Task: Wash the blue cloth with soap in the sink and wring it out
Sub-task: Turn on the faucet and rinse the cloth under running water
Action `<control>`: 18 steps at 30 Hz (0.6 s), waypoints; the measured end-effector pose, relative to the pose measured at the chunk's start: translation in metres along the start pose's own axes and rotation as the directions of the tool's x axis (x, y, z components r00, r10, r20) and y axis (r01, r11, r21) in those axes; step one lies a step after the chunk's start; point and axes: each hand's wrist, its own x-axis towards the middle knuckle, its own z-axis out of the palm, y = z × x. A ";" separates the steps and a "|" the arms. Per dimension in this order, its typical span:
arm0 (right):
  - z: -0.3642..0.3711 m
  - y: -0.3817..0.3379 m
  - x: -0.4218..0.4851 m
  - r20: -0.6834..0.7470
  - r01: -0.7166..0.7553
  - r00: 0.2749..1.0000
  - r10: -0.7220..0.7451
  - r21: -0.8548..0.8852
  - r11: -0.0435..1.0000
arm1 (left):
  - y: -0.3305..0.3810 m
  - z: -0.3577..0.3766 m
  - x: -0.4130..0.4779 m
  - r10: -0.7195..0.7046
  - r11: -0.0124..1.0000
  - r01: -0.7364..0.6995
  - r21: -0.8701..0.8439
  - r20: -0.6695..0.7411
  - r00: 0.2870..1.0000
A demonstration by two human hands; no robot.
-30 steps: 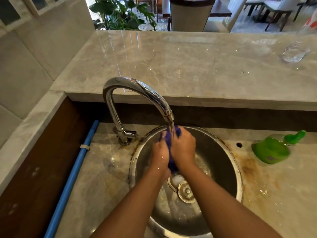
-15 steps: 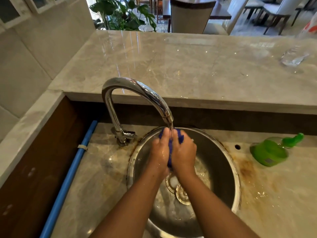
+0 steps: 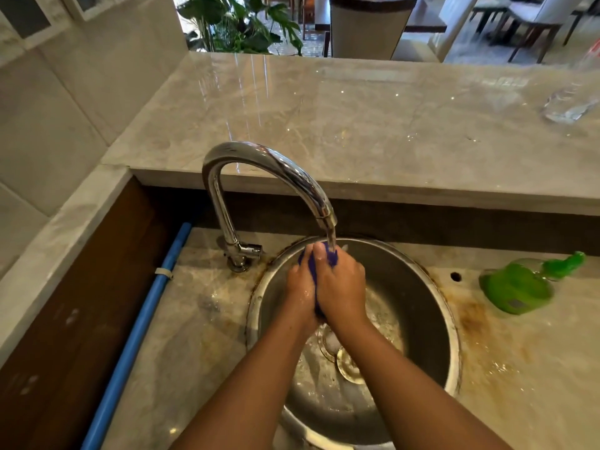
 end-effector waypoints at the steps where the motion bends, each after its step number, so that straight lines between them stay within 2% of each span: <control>1: 0.000 0.007 0.010 0.013 -0.049 0.999 0.049 -0.019 0.999 | -0.005 -0.003 -0.004 -0.015 1.000 0.016 -0.023 0.015 1.000; 4: 0.000 0.030 0.026 0.040 -0.200 0.979 0.198 0.079 0.977 | -0.013 -0.009 -0.012 0.023 0.999 -0.023 0.043 0.001 1.000; 6: -0.002 0.029 0.019 0.012 -0.238 0.971 0.239 0.137 0.961 | -0.010 -0.010 -0.012 0.070 0.994 -0.068 0.088 -0.016 0.997; 9: -0.010 0.016 -0.002 -0.021 -0.187 0.980 0.197 0.238 0.953 | 0.002 -0.010 -0.002 0.091 0.991 -0.087 0.099 -0.035 0.995; 11: -0.013 0.002 -0.019 0.017 -0.089 0.996 0.087 0.280 0.956 | 0.012 -0.011 0.008 0.087 0.990 -0.081 0.115 -0.052 0.995; 14: -0.004 -0.015 -0.026 -0.025 0.033 0.999 -0.029 0.183 0.983 | 0.012 -0.008 0.009 0.018 0.996 -0.022 0.082 0.043 0.999; 16: 0.000 -0.017 -0.009 -0.063 0.002 0.998 -0.002 0.000 1.000 | 0.003 -0.006 0.004 -0.041 0.998 0.036 0.047 0.110 0.993; 18: 0.000 -0.004 0.015 -0.036 -0.097 0.995 0.094 -0.089 0.991 | -0.005 -0.008 0.000 -0.063 0.997 0.069 -0.046 0.113 0.992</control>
